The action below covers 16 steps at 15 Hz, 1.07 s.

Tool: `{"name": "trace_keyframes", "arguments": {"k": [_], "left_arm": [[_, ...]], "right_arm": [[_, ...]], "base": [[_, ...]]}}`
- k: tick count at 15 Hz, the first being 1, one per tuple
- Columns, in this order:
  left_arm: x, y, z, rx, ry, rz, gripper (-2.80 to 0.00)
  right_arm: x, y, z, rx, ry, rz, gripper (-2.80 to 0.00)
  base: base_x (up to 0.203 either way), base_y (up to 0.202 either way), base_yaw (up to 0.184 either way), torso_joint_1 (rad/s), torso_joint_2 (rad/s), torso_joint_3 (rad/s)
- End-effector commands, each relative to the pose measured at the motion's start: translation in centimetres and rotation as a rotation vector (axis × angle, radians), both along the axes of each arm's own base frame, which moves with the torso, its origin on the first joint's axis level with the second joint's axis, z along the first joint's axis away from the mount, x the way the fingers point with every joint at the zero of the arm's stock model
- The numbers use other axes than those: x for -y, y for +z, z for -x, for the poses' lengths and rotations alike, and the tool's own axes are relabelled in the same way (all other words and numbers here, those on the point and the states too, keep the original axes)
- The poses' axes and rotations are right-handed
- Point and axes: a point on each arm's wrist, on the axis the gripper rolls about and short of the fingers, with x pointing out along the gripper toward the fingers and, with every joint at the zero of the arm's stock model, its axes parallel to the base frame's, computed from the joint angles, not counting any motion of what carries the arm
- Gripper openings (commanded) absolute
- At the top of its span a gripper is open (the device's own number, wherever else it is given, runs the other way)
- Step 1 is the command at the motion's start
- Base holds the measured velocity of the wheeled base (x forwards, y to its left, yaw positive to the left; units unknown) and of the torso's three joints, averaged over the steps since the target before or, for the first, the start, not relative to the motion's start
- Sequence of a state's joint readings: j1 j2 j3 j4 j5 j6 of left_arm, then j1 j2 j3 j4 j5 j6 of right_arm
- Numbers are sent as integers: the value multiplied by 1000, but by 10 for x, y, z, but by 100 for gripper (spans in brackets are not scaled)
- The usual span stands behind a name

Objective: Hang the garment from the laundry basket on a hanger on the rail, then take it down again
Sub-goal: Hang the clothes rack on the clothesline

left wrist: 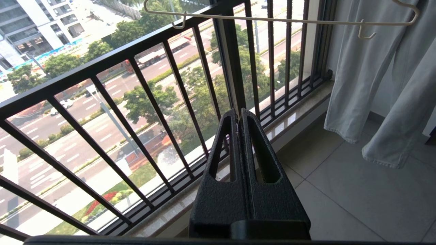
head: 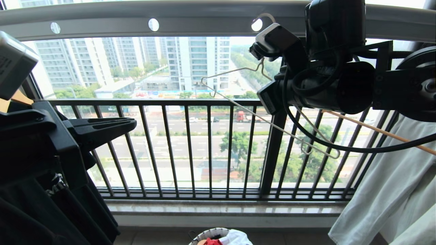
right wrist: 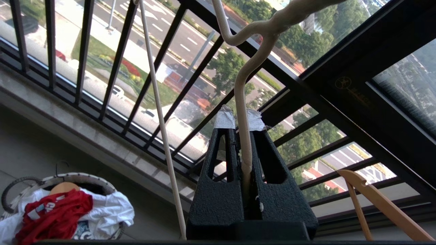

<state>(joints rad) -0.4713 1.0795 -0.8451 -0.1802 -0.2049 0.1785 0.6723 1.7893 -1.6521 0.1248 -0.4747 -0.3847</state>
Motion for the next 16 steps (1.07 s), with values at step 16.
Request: {"name": "trace_keyframes", "arguments": {"k": [16], "left_arm": [[-5,5,14,34,-63,22,-280]], "right_arm": [[-23,-6,3,-61,-8,105,-280]], "base": [[0,0,0,0,0,0]]}}
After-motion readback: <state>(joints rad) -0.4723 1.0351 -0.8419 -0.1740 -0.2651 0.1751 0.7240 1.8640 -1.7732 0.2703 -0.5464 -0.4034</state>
